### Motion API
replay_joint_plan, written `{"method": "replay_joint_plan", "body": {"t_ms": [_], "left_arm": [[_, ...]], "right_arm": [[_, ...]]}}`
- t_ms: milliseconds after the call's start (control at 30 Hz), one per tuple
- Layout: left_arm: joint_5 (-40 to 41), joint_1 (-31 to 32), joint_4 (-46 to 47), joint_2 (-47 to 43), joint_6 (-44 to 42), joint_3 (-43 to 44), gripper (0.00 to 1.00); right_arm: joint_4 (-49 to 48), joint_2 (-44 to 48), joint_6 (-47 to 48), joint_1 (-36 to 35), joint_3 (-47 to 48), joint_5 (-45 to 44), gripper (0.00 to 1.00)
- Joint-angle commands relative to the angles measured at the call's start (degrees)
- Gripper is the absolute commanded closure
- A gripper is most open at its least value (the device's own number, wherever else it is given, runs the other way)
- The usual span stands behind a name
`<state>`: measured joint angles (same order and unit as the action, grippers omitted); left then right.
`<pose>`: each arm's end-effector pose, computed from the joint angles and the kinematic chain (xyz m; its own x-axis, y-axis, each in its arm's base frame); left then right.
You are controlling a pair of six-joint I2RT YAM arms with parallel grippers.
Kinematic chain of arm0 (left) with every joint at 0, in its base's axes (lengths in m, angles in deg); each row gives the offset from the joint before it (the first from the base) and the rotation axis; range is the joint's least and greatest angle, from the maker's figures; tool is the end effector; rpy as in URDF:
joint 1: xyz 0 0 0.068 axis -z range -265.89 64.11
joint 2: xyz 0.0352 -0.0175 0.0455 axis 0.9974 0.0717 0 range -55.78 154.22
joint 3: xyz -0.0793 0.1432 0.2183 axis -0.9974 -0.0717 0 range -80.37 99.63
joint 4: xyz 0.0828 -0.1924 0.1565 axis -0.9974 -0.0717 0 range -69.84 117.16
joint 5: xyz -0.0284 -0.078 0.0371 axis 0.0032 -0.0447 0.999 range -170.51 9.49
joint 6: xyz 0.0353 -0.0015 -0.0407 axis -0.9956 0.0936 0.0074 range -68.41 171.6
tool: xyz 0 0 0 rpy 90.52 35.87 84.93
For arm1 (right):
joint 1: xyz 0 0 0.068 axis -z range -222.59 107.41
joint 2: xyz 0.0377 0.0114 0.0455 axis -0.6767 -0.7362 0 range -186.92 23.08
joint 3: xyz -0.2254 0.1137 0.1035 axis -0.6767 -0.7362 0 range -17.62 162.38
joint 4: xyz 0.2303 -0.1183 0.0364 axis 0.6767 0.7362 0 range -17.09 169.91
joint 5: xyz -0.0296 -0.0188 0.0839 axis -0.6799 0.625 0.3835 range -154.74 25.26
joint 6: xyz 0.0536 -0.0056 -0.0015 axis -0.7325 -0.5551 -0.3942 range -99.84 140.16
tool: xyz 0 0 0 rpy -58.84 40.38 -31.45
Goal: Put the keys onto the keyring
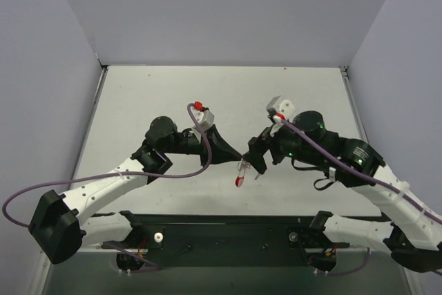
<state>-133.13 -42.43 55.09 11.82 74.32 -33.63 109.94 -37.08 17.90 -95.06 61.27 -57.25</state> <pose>0.1725 -0.2026 0.3381 -0.3000 -0.0388 -0.9531 0.9477 -0.1266 -0.2931 0.1214 0.1655 0.4437 -0.2251 -0.2288 -0.9471 -0.8534 0.5153 0.0783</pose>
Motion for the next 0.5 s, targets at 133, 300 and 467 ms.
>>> {"method": "replay_joint_plan", "body": {"t_ms": [133,300,467], "left_arm": [[15.87,0.22,28.40,-4.14,14.88,-7.44,1.00],[22.37,0.39,39.29,-2.73,20.43,-10.17,1.00],[28.97,0.83,47.74,-3.08,23.51,-13.86,1.00]], "right_arm": [[-23.32,11.73,-6.43,0.35,-11.03,-5.47,0.10],[-26.84,10.59,-8.11,0.35,-12.53,-1.34,0.16],[-29.56,10.33,-8.20,0.35,-13.68,-0.01,0.31]]}}
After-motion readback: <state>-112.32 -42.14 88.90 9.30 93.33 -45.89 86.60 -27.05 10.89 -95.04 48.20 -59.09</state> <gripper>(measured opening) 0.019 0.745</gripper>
